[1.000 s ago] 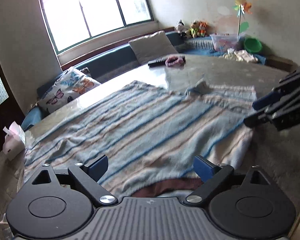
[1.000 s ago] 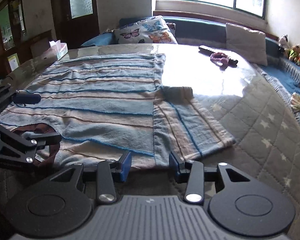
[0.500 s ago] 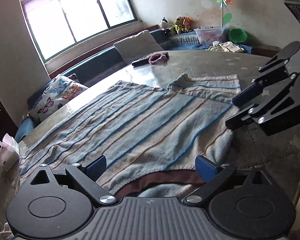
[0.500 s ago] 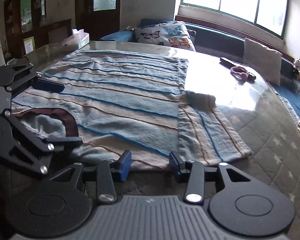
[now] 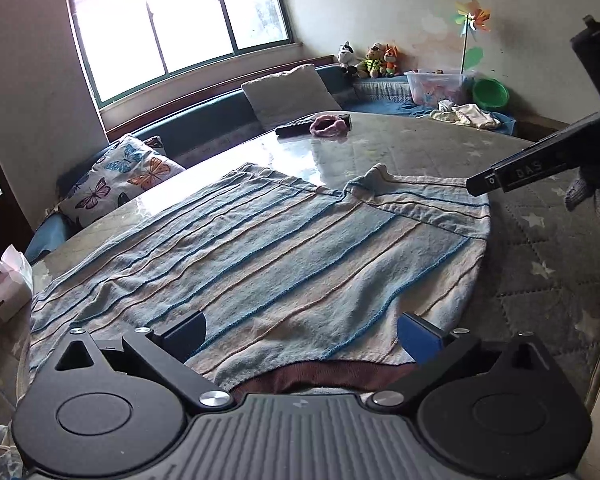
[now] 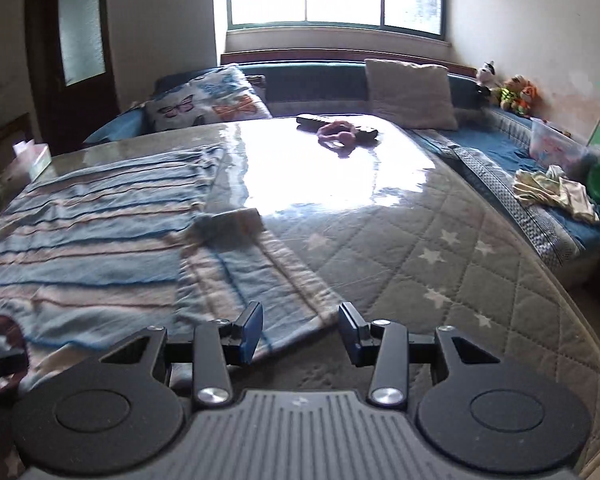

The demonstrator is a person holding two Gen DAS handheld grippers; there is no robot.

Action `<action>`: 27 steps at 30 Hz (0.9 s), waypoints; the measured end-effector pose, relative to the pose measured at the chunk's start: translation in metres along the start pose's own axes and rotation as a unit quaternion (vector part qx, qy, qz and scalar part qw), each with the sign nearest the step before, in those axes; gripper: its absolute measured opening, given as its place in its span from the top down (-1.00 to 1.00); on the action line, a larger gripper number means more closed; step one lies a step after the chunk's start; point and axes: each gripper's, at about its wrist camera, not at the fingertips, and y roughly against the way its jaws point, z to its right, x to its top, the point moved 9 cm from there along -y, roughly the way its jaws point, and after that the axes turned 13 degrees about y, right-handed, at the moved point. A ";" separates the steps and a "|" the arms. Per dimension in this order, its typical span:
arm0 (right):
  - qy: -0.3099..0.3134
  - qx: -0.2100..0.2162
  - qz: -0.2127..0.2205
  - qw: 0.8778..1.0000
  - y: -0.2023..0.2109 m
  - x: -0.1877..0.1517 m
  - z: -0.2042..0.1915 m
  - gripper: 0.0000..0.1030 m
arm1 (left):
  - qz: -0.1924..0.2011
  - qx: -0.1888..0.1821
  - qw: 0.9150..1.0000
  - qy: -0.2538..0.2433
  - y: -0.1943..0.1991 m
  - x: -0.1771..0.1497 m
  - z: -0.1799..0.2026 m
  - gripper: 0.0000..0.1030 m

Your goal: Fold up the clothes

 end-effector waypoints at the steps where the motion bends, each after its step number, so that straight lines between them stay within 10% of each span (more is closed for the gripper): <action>1: -0.008 -0.007 0.000 1.000 -0.001 0.000 0.006 0.18 | 0.000 0.001 1.000 0.002 0.000 0.000 -0.001 -1.00; 8: -0.024 -0.013 0.012 1.000 0.001 0.005 0.009 0.31 | -0.005 0.007 1.000 0.011 -0.001 -0.001 -0.006 -1.00; 13: -0.031 -0.012 0.021 0.999 0.004 0.009 0.008 0.86 | -0.006 0.010 1.000 0.015 -0.002 -0.002 -0.007 -1.00; 27: 0.030 0.084 0.094 0.992 0.051 0.054 -0.063 0.88 | -0.013 0.024 0.999 0.037 0.002 -0.010 -0.021 -1.00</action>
